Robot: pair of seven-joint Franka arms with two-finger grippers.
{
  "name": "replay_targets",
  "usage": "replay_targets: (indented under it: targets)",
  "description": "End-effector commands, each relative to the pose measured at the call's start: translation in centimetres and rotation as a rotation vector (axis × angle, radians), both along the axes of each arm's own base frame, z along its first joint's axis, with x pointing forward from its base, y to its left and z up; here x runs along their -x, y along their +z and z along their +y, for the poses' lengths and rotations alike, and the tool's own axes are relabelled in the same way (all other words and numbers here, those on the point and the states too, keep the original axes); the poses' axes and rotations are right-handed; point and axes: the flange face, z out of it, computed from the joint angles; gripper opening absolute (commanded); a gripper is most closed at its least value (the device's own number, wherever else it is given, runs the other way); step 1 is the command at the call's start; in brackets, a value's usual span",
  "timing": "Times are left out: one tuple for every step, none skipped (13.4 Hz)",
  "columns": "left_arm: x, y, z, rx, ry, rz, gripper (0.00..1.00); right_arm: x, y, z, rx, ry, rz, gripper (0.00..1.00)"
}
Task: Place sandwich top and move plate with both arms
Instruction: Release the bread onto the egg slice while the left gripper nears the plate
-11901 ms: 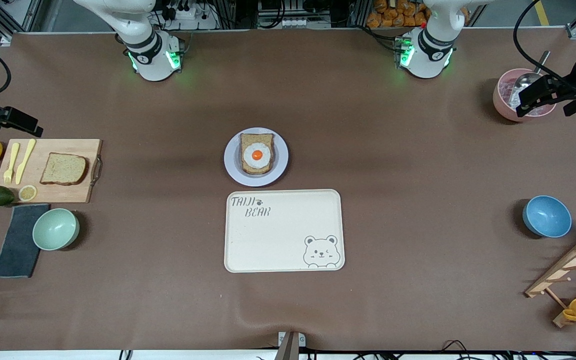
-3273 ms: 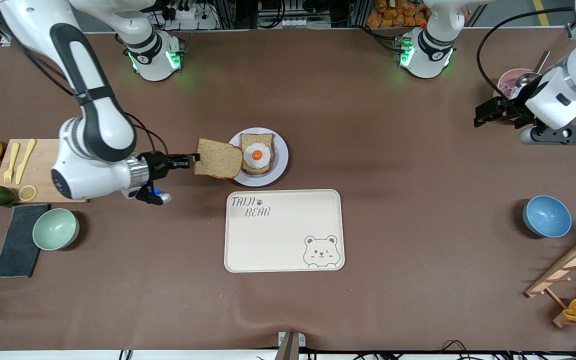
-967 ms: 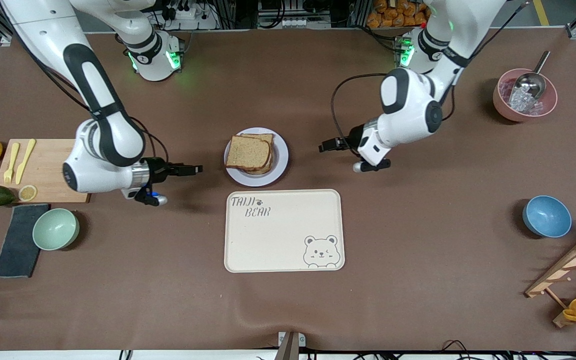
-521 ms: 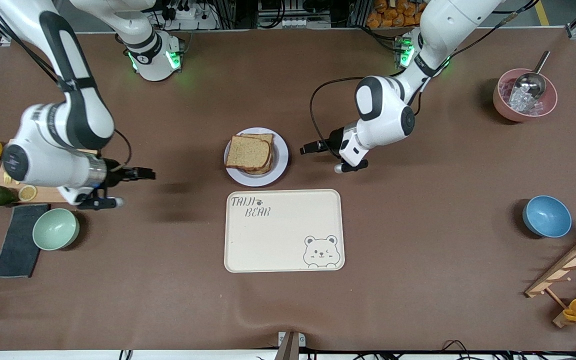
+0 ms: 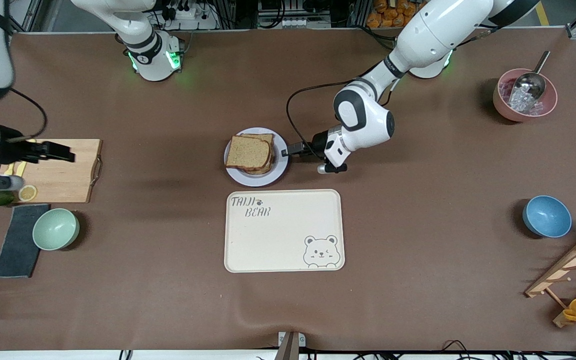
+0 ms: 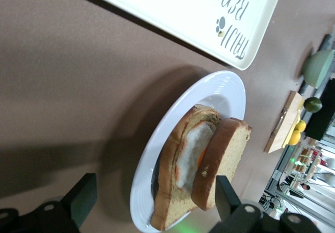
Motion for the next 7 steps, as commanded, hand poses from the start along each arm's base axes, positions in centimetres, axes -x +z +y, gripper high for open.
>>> replay_targets:
  targets:
    - [-0.5,-0.9,-0.5,0.032,-0.003,-0.065,0.94,1.8,3.2,-1.5,0.017,-0.027,-0.01,1.0]
    - [-0.6,-1.1,-0.6,0.034,-0.009,-0.073,0.91,2.9,5.4,-1.7,0.018,-0.038,-0.036,1.0]
    - [-0.7,-0.9,-0.6,0.037,-0.009,-0.079,0.9,3.8,7.0,-1.7,0.022,-0.062,-0.059,1.0]
    - [-0.7,-0.9,-0.7,0.038,-0.01,-0.081,0.86,5.1,8.8,-1.6,0.027,-0.099,-0.081,1.0]
    - [-0.8,-0.9,-0.7,0.038,-0.008,-0.081,0.86,5.6,9.5,-1.5,0.029,-0.115,-0.087,1.0]
    - [-0.8,-0.9,-0.6,0.039,-0.014,-0.092,0.85,5.7,9.7,-1.5,0.029,-0.118,-0.092,1.0]
    - [-0.8,-1.1,-0.5,0.037,-0.028,-0.108,0.85,5.6,9.9,-1.5,0.03,-0.117,-0.102,1.0]
